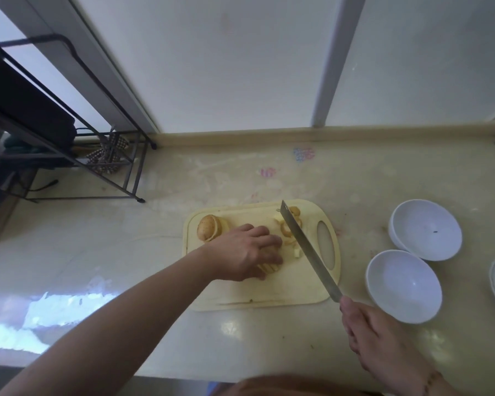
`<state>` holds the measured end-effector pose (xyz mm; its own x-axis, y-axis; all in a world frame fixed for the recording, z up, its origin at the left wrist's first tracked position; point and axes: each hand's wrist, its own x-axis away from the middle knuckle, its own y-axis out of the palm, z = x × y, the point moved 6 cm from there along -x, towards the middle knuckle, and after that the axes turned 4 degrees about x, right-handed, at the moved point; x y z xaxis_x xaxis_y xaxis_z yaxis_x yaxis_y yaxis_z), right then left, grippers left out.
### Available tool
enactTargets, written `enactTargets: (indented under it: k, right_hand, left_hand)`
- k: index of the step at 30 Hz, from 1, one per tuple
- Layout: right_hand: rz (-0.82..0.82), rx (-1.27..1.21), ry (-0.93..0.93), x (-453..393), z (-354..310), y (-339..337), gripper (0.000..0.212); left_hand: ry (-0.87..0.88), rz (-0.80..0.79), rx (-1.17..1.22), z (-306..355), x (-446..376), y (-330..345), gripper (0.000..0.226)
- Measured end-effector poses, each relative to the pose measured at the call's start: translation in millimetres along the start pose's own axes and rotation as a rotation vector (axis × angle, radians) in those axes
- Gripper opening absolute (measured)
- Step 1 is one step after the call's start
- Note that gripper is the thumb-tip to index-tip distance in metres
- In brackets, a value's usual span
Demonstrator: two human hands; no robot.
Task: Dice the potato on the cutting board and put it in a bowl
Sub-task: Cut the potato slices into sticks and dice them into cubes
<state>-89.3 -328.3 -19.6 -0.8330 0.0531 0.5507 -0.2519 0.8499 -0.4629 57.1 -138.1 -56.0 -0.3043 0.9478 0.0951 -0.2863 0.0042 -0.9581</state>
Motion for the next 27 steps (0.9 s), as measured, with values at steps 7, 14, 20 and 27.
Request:
enactTargets:
  k: [7, 14, 20, 27]
  right_hand:
    - [0.021, -0.006, 0.004, -6, 4, 2, 0.066]
    - [-0.019, 0.02, 0.017, -14, -5, 16, 0.06]
    - [0.009, 0.178, 0.015, -22, -12, 20, 0.055]
    - [-0.024, 0.196, -0.006, -20, -18, 40, 0.052]
  left_hand:
    - [-0.17, 0.27, 0.058, 6, 11, 4, 0.027]
    - [-0.856, 0.55, 0.241, 24, 31, 22, 0.055]
    - [-0.871, 0.527, 0.292, 22, 48, 24, 0.051]
    - [-0.887, 0.512, 0.412, 20, 39, 27, 0.048]
